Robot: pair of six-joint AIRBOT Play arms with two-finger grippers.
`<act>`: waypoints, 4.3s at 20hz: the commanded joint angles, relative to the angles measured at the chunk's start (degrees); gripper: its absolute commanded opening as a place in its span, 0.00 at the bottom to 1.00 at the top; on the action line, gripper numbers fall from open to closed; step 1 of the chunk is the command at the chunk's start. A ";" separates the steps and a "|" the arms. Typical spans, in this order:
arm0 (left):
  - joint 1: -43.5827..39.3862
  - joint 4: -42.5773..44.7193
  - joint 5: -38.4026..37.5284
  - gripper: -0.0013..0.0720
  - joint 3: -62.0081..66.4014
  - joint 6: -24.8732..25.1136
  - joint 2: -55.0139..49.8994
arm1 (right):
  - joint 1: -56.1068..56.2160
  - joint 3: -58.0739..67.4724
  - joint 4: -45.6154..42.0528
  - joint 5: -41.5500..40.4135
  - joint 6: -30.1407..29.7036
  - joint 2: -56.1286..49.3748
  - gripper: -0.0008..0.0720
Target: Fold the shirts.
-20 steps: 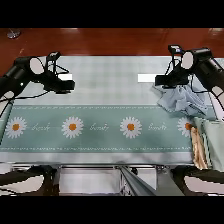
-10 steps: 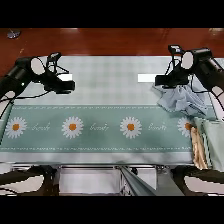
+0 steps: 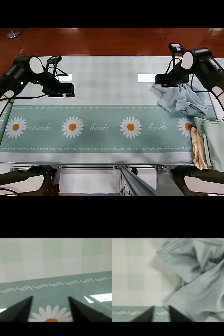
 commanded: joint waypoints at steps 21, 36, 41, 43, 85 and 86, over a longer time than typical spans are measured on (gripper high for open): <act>-3.89 -0.70 37.46 0.98 -30.10 -3.48 24.63 | -18.99 -4.04 5.97 -10.60 -0.72 -12.04 0.26; -1.88 -6.12 14.82 0.97 -34.40 -2.40 55.12 | -11.87 39.85 9.75 -3.15 -14.49 16.44 0.04; -1.88 -7.76 15.26 0.97 -35.58 -2.60 55.74 | -4.17 39.80 10.58 3.50 -17.42 24.79 0.04; -1.88 -7.76 15.26 0.97 -35.58 -2.58 54.47 | 0.70 37.27 13.84 9.75 -18.51 24.98 0.04; 9.16 -43.71 12.74 0.04 -51.98 31.41 24.09 | -15.30 -52.39 42.07 -8.48 -19.63 27.47 0.86; 9.20 -43.71 12.52 0.04 -51.32 31.41 24.15 | -13.64 -52.39 41.92 -8.85 -18.82 26.12 0.86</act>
